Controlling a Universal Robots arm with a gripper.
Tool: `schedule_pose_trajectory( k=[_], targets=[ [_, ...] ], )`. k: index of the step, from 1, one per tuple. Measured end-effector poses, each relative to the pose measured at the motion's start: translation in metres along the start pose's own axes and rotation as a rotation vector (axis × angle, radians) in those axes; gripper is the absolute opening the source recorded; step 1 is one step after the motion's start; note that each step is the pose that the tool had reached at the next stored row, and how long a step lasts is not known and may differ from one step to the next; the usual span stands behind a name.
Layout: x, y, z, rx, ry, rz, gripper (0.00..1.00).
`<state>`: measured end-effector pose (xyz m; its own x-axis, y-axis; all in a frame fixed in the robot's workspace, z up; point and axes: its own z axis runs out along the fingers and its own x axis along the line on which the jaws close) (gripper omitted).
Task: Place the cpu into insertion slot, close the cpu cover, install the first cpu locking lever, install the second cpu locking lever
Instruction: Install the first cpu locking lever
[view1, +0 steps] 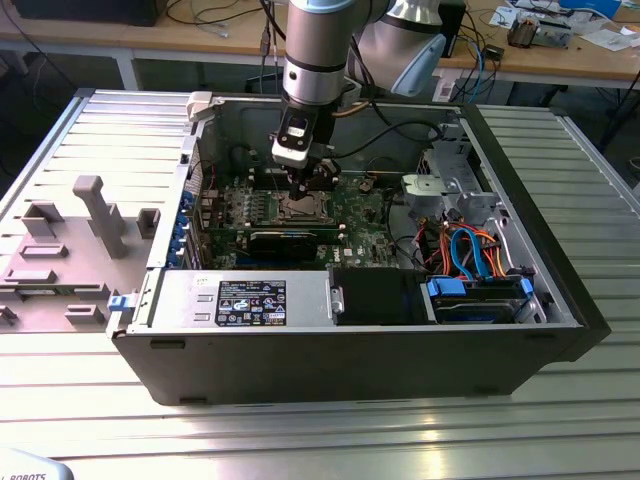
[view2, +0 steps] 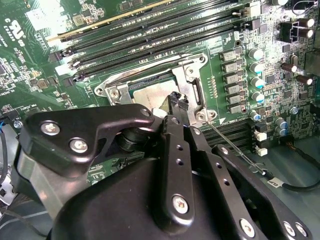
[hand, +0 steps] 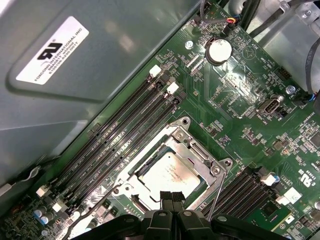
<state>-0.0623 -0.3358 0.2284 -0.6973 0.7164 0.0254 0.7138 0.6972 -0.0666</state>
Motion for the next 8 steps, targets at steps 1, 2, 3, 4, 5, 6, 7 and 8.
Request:
schedule_pose_trajectory(
  k=[1, 2, 3, 4, 5, 6, 7, 8],
  targets=[
    [0.0000, 0.0000, 0.0000, 0.0000, -0.0001, -0.001, 0.11],
    [0.0000, 0.0000, 0.0000, 0.0000, -0.0001, -0.001, 0.11],
    [0.0000, 0.0000, 0.0000, 0.0000, -0.0002, -0.002, 0.11],
    [0.0000, 0.0000, 0.0000, 0.0000, -0.0002, -0.003, 0.11],
    [0.0000, 0.0000, 0.0000, 0.0001, -0.0003, -0.004, 0.11],
    [0.0000, 0.0000, 0.0000, 0.0001, -0.0003, -0.004, 0.11],
    [0.0000, 0.0000, 0.0000, 0.0001, -0.0003, -0.005, 0.11],
    [0.0000, 0.0000, 0.0000, 0.0001, -0.0004, -0.006, 0.11]
  ],
)
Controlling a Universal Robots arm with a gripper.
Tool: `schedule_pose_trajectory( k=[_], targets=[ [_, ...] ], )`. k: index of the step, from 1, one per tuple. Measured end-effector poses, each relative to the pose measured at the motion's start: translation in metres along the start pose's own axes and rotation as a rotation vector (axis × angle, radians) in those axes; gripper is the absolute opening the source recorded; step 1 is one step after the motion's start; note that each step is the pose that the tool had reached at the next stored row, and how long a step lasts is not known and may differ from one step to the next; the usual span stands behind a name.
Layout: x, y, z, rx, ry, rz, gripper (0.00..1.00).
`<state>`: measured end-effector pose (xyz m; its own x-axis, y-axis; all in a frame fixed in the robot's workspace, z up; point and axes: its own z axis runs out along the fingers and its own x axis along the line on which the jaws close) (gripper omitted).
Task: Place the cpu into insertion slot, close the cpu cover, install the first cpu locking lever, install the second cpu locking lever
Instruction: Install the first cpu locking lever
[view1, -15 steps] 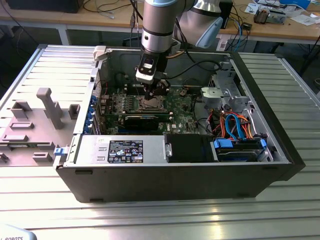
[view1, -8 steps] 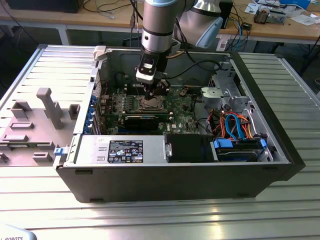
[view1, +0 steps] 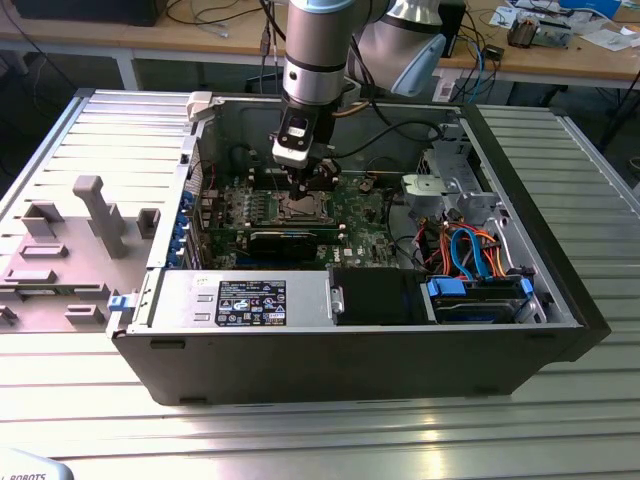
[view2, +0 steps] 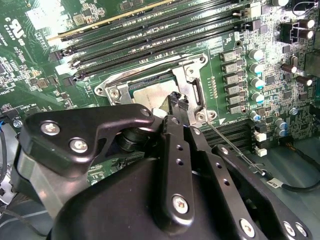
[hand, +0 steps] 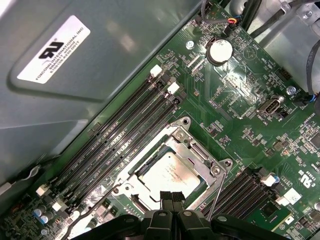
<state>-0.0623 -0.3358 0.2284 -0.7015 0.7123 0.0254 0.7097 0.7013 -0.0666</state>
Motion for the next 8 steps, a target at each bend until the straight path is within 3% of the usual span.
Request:
schedule_pose_trajectory(
  k=[8],
  targets=[
    [0.0000, 0.0000, 0.0000, 0.0002, -0.0005, -0.006, 0.11]
  ],
)
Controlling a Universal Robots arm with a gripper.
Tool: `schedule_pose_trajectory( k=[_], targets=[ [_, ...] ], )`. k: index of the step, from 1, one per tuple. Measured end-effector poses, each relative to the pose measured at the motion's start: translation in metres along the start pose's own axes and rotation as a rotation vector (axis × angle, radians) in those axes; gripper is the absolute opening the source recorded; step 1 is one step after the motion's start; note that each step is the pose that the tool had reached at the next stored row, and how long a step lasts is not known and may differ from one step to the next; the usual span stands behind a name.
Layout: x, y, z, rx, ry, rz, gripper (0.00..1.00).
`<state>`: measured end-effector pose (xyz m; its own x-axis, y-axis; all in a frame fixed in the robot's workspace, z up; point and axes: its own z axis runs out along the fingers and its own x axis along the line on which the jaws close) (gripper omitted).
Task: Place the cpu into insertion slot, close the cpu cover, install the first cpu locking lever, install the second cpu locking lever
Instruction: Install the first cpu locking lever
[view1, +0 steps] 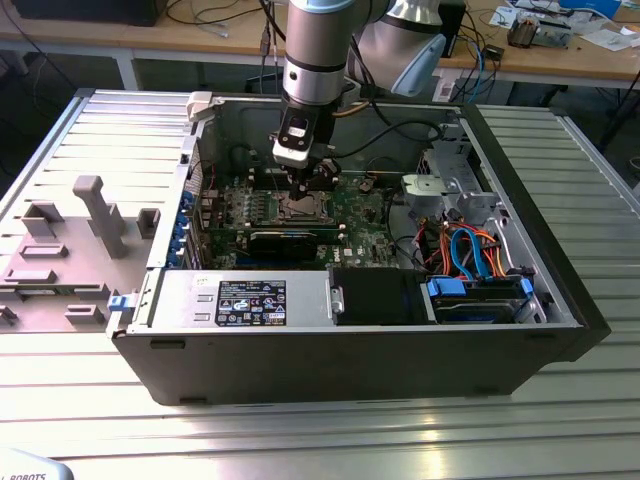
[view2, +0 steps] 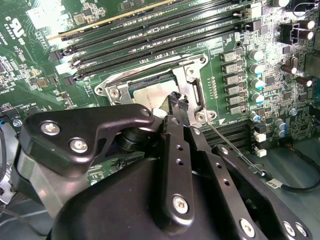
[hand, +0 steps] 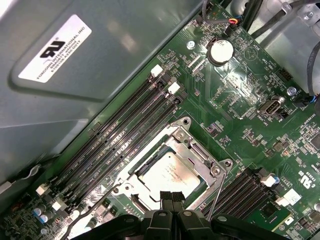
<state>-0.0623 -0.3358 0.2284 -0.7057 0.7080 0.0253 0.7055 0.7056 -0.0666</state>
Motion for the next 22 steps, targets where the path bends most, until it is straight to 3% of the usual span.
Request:
schedule_pose_trajectory(
  k=[22],
  targets=[
    [0.0000, 0.0000, 0.0001, 0.0004, -0.0012, -0.019, 0.11]
  ],
)
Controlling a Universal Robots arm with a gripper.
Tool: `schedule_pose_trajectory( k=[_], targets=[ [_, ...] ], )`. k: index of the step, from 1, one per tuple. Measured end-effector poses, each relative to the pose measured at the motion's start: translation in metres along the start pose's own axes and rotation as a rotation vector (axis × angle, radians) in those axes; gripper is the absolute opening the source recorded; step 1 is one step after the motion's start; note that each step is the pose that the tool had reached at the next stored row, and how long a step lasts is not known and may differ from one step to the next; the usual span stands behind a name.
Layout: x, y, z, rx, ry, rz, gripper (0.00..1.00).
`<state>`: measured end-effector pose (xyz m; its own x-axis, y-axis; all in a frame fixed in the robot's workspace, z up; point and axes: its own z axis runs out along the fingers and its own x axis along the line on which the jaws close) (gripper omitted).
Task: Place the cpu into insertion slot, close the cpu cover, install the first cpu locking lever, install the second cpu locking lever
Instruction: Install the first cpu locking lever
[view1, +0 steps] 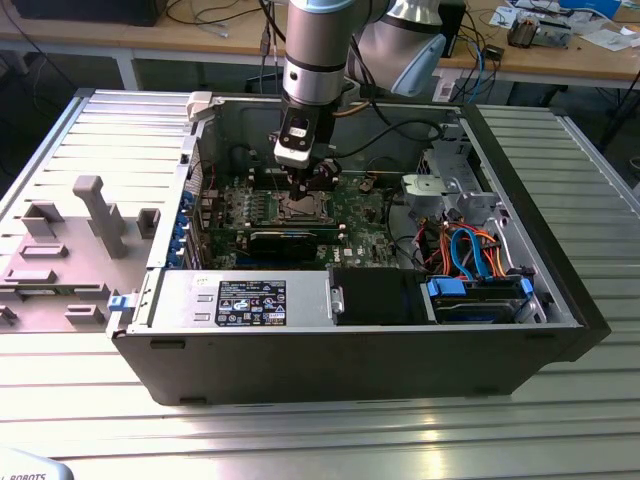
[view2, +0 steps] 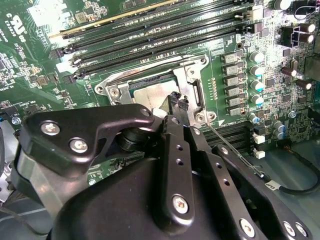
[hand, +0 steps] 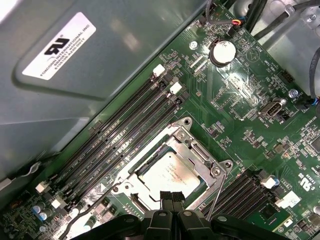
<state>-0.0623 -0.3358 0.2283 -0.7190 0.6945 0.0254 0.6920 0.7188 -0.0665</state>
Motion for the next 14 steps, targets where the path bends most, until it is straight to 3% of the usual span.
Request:
schedule_pose_trajectory(
  k=[14],
  targets=[
    [0.0000, 0.0000, 0.0000, 0.0003, -0.0007, -0.011, 0.11]
  ],
)
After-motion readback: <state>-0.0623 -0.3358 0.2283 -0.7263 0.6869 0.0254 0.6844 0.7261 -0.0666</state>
